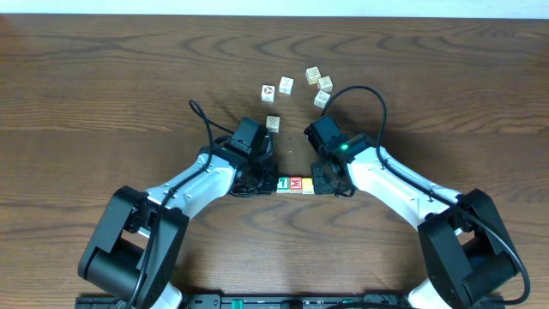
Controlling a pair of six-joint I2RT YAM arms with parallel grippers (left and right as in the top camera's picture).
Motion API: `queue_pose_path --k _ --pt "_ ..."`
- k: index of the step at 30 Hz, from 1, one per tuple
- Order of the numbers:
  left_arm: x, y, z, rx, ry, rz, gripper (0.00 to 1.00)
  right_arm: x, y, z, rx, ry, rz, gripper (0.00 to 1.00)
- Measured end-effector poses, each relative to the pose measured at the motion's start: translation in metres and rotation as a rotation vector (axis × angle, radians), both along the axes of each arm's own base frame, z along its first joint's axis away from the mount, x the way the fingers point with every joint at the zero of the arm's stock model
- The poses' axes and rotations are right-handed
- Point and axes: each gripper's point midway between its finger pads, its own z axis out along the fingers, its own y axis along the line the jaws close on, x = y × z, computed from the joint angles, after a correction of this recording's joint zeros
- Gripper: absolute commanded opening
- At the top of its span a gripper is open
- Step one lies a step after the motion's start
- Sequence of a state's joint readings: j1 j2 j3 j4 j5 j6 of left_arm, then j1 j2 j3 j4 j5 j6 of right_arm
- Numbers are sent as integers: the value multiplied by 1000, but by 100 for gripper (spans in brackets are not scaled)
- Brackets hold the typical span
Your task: Lift 4 blocks
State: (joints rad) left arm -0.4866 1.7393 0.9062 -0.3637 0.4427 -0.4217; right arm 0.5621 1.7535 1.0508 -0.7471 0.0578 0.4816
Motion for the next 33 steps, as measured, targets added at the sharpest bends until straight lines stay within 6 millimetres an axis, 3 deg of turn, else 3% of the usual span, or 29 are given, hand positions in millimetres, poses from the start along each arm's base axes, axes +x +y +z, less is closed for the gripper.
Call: queue_pose_path --k 23,28,33 --pt "9 9 -1 45 -35 19 8 12 -6 2 -45 -59 7 1" --pt "31 20 11 38 -91 53 8 29 0 5 -11 -127 2 1" --pt "60 43 40 15 -209 113 8 66 5 16 40 -265 10 3"
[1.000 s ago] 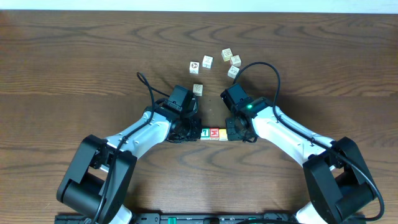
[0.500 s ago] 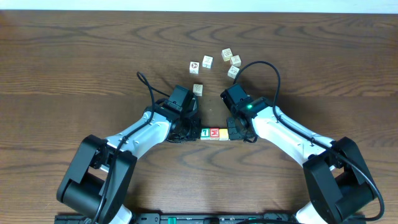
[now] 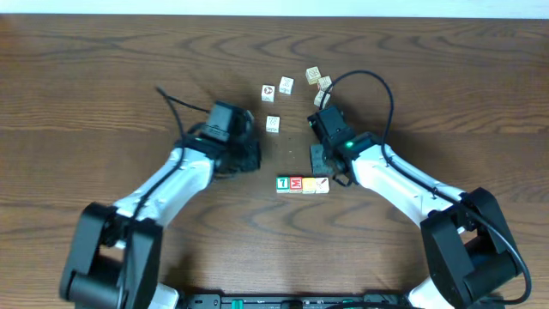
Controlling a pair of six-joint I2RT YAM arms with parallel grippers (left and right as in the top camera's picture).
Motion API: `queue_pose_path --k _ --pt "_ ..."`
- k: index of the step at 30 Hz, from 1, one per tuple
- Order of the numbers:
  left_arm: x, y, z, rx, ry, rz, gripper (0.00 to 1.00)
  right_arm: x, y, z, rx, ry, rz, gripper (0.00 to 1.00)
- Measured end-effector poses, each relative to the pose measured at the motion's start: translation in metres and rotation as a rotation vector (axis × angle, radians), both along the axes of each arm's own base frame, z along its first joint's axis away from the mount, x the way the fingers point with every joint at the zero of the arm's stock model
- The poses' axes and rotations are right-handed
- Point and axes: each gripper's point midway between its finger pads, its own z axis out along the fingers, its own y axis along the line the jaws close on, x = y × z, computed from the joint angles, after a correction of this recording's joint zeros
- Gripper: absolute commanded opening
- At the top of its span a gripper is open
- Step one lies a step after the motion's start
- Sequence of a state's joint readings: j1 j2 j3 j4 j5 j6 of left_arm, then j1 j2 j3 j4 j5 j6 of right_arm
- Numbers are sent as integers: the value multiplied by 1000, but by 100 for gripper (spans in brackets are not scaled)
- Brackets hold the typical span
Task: Lift 4 blocks
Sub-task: 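Release the row and raise both grippers away from it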
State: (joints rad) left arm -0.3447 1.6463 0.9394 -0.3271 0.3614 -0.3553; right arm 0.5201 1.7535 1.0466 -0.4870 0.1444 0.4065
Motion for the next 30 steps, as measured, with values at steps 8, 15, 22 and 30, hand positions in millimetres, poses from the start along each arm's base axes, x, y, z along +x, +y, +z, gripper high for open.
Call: queue_pose_path --k 8,15,22,30 --pt "44 63 73 -43 -246 167 17 66 -20 31 -3 -261 -32 36" --pt "49 114 134 -47 -420 293 60 91 -30 50 -10 -375 -34 99" --pt "40 132 168 -48 -509 338 71 97 -31 55 -8 -405 -34 99" --pt "33 132 184 -55 -553 336 72 89 -35 46 -30 -355 -28 99"
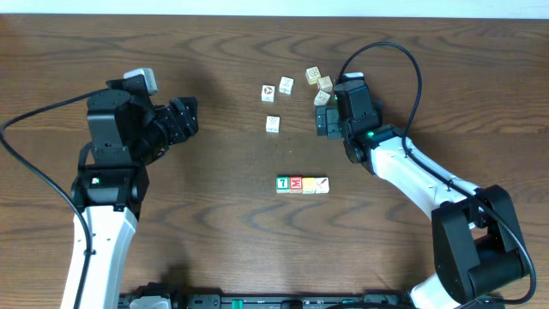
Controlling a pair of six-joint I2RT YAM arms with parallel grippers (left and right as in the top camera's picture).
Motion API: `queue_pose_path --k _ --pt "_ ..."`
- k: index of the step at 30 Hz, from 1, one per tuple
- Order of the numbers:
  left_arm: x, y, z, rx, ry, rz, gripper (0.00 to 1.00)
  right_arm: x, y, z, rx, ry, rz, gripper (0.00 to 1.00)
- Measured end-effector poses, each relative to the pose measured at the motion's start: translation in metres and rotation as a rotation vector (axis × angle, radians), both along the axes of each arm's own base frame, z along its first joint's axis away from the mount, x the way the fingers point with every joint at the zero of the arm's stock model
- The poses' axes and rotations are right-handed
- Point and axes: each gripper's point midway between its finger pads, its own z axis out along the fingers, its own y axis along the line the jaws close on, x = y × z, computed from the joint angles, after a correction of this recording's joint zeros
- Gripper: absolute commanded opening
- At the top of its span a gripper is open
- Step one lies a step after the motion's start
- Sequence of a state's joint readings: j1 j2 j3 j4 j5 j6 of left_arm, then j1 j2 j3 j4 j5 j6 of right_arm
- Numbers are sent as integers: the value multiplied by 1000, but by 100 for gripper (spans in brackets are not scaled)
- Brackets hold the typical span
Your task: Lift 4 blocks
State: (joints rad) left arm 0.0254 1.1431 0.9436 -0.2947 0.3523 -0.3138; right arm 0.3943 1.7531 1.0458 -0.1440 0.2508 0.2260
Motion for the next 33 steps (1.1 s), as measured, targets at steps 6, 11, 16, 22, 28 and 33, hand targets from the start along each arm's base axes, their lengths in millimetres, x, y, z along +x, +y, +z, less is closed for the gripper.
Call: queue_pose_path --k 6,11,16,22,28,33 --pt "-1 0 -1 0 4 0 72 -2 -1 -1 -4 8 0 99" --pt "-1 -1 -1 -2 5 -3 73 -2 -1 -1 -4 8 0 99" --pt "-3 -6 -1 -21 12 -31 73 -2 -1 -1 -4 8 0 99" --pt "1 -7 7 -1 -38 -54 73 -2 -1 -1 -4 8 0 99" --pt "7 -23 29 40 -169 -187 73 -2 -1 -1 -3 9 0 99" --pt "-1 -35 43 51 -222 -252 73 -2 -1 -2 -3 9 0 99"
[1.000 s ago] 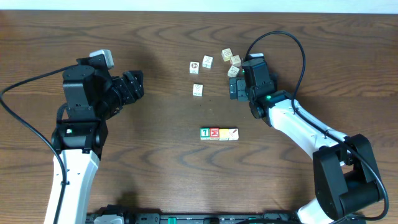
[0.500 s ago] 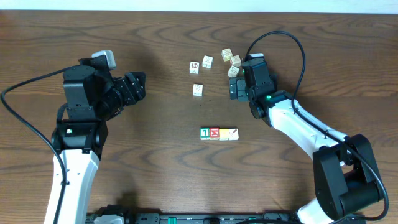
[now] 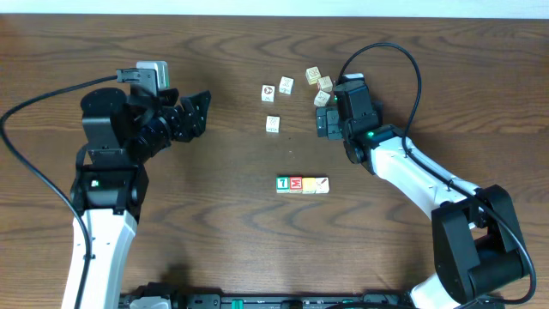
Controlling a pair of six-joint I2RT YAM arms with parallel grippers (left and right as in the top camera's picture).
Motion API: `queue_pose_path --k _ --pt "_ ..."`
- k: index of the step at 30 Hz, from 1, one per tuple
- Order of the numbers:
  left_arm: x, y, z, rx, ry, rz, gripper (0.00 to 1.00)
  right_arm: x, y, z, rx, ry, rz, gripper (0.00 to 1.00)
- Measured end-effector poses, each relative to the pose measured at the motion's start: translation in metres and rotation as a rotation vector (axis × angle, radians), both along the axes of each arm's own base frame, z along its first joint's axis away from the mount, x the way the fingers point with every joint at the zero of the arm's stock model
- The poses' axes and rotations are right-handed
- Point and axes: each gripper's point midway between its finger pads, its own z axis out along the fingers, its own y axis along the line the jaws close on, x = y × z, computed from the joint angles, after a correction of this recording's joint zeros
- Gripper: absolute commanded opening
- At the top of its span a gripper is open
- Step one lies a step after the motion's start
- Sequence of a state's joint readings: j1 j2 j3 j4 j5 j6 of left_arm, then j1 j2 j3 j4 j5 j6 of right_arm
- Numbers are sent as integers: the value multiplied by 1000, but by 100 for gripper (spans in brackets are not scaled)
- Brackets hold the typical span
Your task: Lift 4 blocks
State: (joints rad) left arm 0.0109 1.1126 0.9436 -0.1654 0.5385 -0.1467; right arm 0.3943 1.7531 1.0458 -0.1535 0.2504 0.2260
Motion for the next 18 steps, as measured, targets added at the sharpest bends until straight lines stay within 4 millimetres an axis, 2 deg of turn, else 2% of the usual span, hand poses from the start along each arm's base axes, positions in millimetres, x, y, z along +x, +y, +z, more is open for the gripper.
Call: queue_pose_path --k 5,8,10,12,15,18 --pt "-15 -19 34 71 -143 -38 73 0 0 0 0 0 0 99" --pt "-35 -32 68 140 -292 -22 73 0 0 0 0 0 0 99" --pt "-49 -28 90 164 -403 19 73 0 0 0 0 0 0 99" --pt "-64 -18 102 178 -499 73 73 0 0 0 0 0 0 99" --pt "-79 -4 103 193 -585 133 73 0 0 0 0 0 0 99" --pt "-91 7 80 207 -614 175 73 0 0 0 0 0 0 99"
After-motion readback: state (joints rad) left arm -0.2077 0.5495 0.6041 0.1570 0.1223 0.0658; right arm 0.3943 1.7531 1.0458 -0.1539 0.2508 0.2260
